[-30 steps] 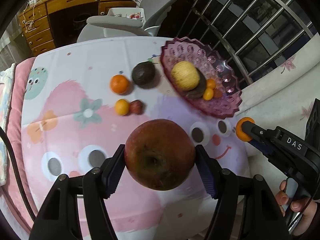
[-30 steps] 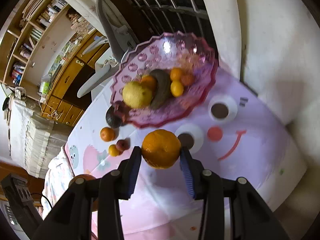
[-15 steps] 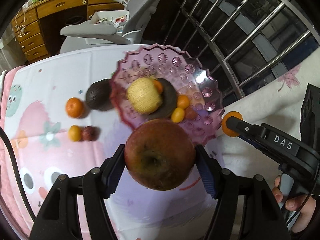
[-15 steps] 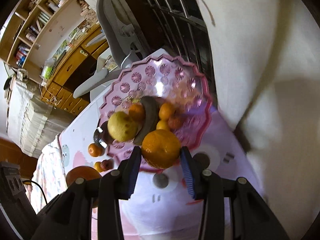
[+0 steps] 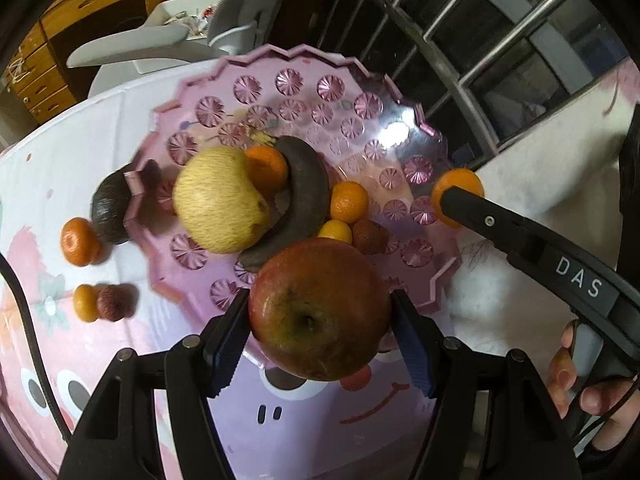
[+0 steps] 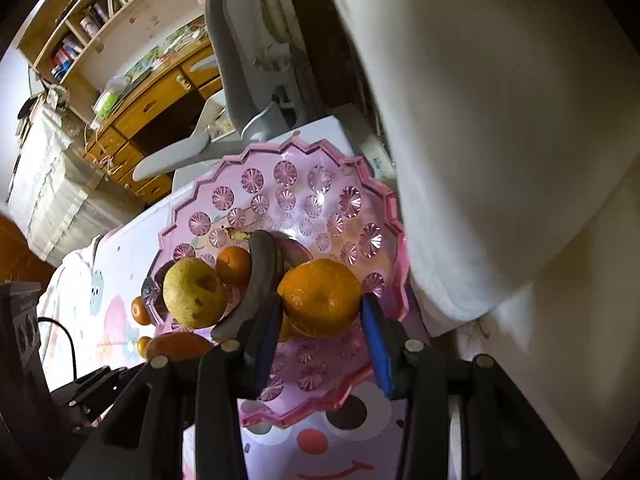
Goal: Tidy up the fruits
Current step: 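Carry the apple with the left tool and mandarin with the right tool into the bowl, release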
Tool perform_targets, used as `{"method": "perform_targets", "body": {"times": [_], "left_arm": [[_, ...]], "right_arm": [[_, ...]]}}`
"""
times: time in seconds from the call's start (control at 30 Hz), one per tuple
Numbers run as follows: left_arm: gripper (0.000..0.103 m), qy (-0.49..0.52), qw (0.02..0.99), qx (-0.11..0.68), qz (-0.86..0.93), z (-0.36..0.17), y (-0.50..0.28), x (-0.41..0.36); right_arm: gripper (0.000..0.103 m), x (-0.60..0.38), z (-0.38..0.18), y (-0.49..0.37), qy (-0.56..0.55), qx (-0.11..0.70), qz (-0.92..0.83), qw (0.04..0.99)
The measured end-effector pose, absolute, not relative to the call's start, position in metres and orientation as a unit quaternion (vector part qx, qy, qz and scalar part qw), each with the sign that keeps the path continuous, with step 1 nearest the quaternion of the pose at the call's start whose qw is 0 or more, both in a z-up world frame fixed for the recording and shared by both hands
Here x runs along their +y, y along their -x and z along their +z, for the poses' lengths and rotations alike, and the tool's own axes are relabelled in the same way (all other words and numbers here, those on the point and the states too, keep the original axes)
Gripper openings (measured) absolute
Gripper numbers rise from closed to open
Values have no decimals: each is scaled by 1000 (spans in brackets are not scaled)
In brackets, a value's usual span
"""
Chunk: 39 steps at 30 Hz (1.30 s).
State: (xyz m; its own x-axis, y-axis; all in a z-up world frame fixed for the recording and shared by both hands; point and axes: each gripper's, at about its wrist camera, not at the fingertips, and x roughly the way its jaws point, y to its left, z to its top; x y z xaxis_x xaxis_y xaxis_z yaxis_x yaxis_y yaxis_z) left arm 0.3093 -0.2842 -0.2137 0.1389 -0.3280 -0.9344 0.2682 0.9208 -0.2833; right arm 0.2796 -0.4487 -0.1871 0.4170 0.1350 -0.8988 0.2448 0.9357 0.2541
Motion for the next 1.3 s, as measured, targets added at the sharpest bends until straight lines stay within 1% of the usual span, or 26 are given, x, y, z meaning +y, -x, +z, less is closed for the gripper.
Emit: {"method": "perform_targets", "body": {"times": [0.37,0.47,0.53,0.57,0.6,0.63,0.7,0.77,0.83,0.97,1.3], "left_arm": [[67,2,744,639,-196,-238,-321,-304],[68,10,750,631,-199,-236,-322,-302],[75,17,755,623,-203,-231,-322,-301],[82,21,759,619,-201,-229,-322,-299],[84,24,761,616,-201,-226,-321,-297],[84,25,763,614,-202,-223,-320,-295],[86,29,766,609,-203,-216,-317,-287],[86,35,768,607,-202,-209,-311,-277],[86,42,767,609,-196,-204,-307,-269],[86,57,772,605,-188,-193,-290,-244],[86,66,779,602,-161,-176,-237,-136]], "right_arm": [[41,-451,-213,-291,-181,566,-23,804],[41,-452,-214,-293,-180,566,-24,804],[41,-453,-216,-294,-177,569,-33,802],[41,-453,-217,-293,-180,570,-35,801],[41,-454,-217,-293,-184,570,-35,800],[43,-453,-216,-292,-188,569,-36,800],[50,-451,-214,-290,-198,567,-38,799],[65,-448,-211,-288,-203,563,-39,800],[70,-444,-207,-284,-200,563,-50,800],[70,-434,-197,-269,-220,558,-57,798],[70,-372,-181,-224,-221,562,-81,793]]}}
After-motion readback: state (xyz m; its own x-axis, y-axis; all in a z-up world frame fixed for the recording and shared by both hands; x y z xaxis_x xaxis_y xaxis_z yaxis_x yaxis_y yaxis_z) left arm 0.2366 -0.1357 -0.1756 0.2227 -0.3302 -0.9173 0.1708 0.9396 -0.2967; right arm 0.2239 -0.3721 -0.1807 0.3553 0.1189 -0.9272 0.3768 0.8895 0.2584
